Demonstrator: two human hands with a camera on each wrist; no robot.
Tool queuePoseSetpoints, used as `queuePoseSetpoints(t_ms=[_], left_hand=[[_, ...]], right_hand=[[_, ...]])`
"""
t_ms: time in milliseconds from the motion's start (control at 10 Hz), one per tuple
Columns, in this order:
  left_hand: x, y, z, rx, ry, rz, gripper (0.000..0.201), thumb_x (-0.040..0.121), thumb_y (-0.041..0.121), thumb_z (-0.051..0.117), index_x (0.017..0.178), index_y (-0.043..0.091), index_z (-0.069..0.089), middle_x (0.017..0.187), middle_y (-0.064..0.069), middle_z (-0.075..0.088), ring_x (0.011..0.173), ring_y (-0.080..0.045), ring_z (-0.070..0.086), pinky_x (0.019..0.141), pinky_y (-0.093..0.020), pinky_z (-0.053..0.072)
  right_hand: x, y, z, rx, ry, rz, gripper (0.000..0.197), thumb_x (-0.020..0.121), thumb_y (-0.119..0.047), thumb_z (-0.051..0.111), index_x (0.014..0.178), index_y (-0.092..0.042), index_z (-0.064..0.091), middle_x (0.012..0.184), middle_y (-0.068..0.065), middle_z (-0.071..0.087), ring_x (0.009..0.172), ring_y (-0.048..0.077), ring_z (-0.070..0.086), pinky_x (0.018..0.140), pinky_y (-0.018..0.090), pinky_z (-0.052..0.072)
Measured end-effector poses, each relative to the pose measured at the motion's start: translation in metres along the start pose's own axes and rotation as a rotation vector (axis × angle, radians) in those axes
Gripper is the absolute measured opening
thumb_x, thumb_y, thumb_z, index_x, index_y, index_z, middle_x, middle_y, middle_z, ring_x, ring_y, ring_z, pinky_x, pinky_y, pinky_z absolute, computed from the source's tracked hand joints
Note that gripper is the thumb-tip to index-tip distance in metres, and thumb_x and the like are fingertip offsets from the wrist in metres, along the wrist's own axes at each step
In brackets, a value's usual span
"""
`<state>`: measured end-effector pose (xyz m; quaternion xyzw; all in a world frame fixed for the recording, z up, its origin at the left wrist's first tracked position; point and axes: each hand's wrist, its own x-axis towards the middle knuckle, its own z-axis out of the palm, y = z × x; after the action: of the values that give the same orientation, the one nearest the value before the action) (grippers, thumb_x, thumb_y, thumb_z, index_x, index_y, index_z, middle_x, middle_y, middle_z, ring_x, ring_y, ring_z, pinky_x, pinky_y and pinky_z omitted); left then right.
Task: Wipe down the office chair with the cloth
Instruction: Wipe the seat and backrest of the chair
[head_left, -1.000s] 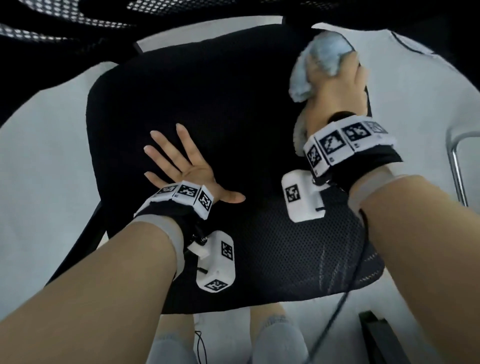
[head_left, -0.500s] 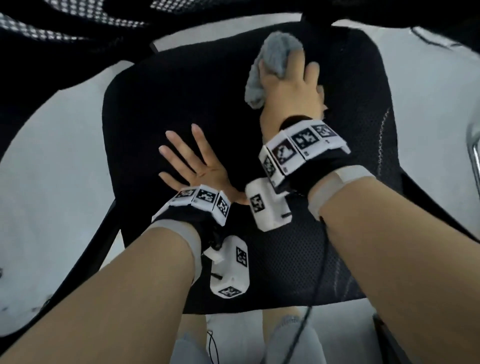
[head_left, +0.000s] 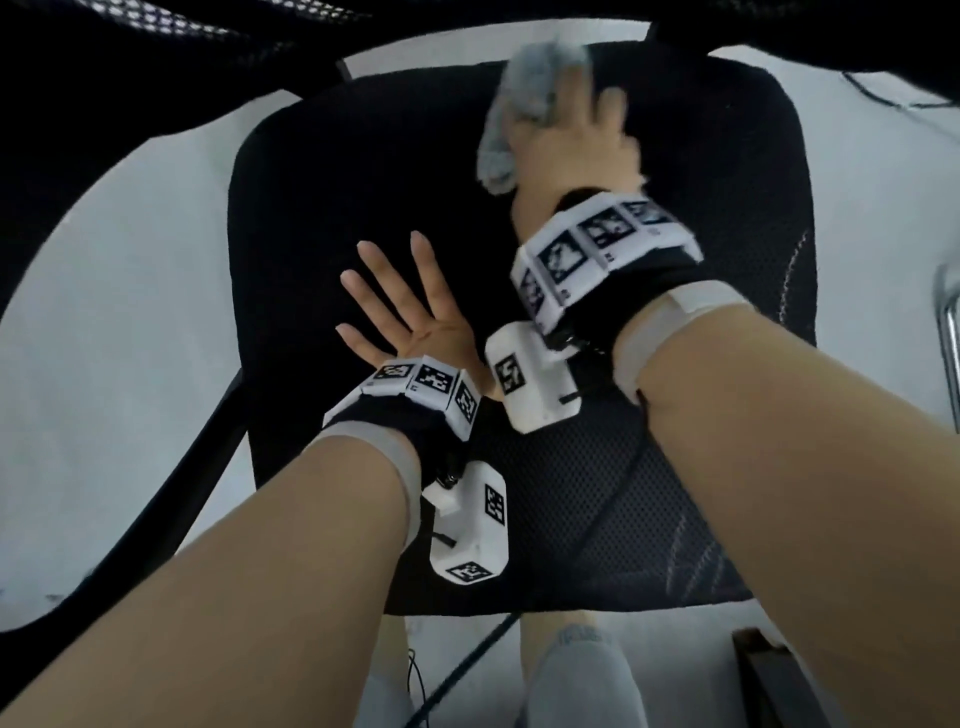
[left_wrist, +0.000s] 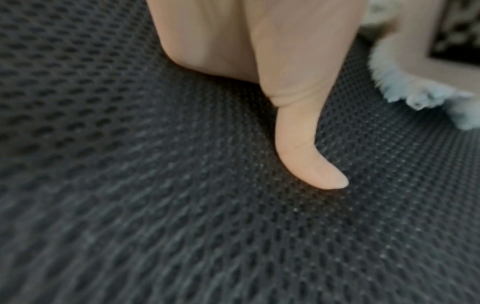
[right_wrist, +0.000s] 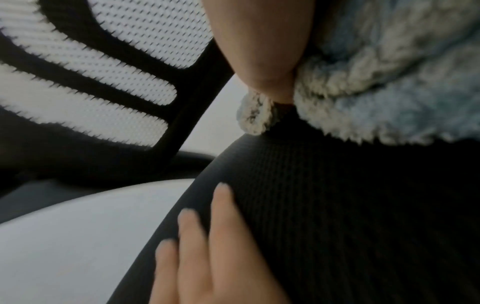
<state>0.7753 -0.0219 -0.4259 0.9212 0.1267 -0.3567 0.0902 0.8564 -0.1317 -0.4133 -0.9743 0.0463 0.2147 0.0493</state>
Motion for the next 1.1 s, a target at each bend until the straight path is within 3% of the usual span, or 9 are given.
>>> queuePoseSetpoints(t_ms=[100, 200, 300, 400, 600, 700, 800, 900, 1100], left_hand=[[-0.001, 0.004, 0.018, -0.147, 0.211, -0.025, 0.074, 0.085, 0.062, 0.009, 0.142, 0.025, -0.02, 0.154, -0.011, -0.019, 0.142, -0.032, -0.018, 0.111, -0.06, -0.009], [-0.003, 0.007, 0.013, -0.051, 0.116, 0.014, 0.124, 0.059, 0.077, 0.052, 0.141, 0.023, -0.023, 0.152, -0.015, -0.024, 0.139, -0.036, -0.022, 0.107, -0.062, -0.01], [0.0, 0.0, 0.005, 0.023, 0.033, 0.017, 0.159, 0.033, 0.059, 0.082, 0.137, 0.024, -0.032, 0.148, -0.018, -0.033, 0.137, -0.037, -0.029, 0.106, -0.061, -0.013], [-0.005, 0.007, 0.0, 0.023, 0.01, 0.018, 0.159, 0.036, 0.055, 0.084, 0.135, 0.023, -0.036, 0.145, -0.019, -0.037, 0.135, -0.037, -0.033, 0.106, -0.06, -0.014], [-0.024, 0.012, 0.002, -0.007, -0.08, 0.139, 0.147, 0.047, 0.054, 0.082, 0.137, 0.029, -0.032, 0.142, -0.018, -0.042, 0.133, -0.036, -0.037, 0.107, -0.059, -0.012], [-0.03, 0.002, 0.0, 0.03, -0.17, 0.213, 0.152, 0.041, 0.056, 0.083, 0.132, 0.034, -0.037, 0.138, -0.014, -0.049, 0.129, -0.032, -0.044, 0.106, -0.057, -0.017], [-0.033, 0.002, 0.002, 0.079, -0.136, 0.223, 0.154, 0.041, 0.058, 0.082, 0.131, 0.032, -0.04, 0.137, -0.017, -0.049, 0.128, -0.034, -0.043, 0.104, -0.058, -0.019], [-0.037, 0.01, 0.004, 0.09, -0.095, 0.198, 0.153, 0.044, 0.055, 0.083, 0.133, 0.028, -0.038, 0.14, -0.02, -0.045, 0.13, -0.037, -0.04, 0.104, -0.058, -0.018], [-0.049, 0.033, 0.016, 0.05, -0.188, 0.253, 0.154, 0.045, 0.053, 0.083, 0.134, 0.019, -0.038, 0.138, -0.02, -0.047, 0.129, -0.033, -0.042, 0.106, -0.057, -0.019]], right_hand=[[-0.019, -0.02, 0.001, 0.004, -0.023, -0.261, 0.05, 0.09, -0.026, 0.045, 0.139, -0.03, 0.033, 0.153, 0.009, 0.009, 0.131, 0.037, 0.02, 0.102, 0.047, 0.031], [-0.023, 0.006, 0.007, 0.033, -0.051, -0.329, 0.049, 0.091, -0.034, 0.046, 0.138, -0.035, 0.032, 0.148, 0.006, 0.018, 0.128, 0.036, 0.024, 0.103, 0.045, 0.032], [-0.033, 0.059, 0.008, 0.266, 0.023, 0.05, 0.05, 0.09, -0.025, 0.047, 0.138, -0.035, 0.035, 0.143, 0.009, 0.027, 0.126, 0.037, 0.028, 0.104, 0.046, 0.034], [-0.058, 0.078, 0.007, 0.181, 0.061, 0.242, 0.061, 0.086, -0.017, 0.051, 0.14, -0.035, 0.029, 0.146, 0.012, 0.022, 0.125, 0.038, 0.027, 0.1, 0.047, 0.035], [-0.098, 0.036, 0.023, 0.127, -0.093, -0.21, 0.056, 0.089, -0.019, 0.044, 0.142, -0.033, 0.028, 0.147, 0.009, 0.018, 0.124, 0.036, 0.026, 0.102, 0.046, 0.03], [-0.112, 0.073, 0.028, 0.14, -0.081, -0.175, 0.062, 0.086, -0.019, 0.051, 0.141, -0.037, 0.029, 0.142, 0.008, 0.024, 0.12, 0.035, 0.029, 0.098, 0.042, 0.032], [-0.124, 0.113, 0.032, 0.255, 0.078, 0.252, 0.071, 0.078, -0.006, 0.052, 0.139, -0.036, 0.031, 0.137, 0.012, 0.03, 0.115, 0.035, 0.033, 0.093, 0.043, 0.04], [-0.134, 0.106, 0.037, 0.309, 0.118, 0.406, 0.066, 0.08, -0.005, 0.049, 0.139, -0.032, 0.032, 0.138, 0.013, 0.03, 0.116, 0.035, 0.034, 0.092, 0.043, 0.039], [-0.163, 0.076, 0.049, 0.263, -0.02, 0.008, 0.052, 0.09, -0.02, 0.044, 0.14, -0.03, 0.032, 0.143, 0.011, 0.025, 0.118, 0.035, 0.03, 0.093, 0.042, 0.033]])
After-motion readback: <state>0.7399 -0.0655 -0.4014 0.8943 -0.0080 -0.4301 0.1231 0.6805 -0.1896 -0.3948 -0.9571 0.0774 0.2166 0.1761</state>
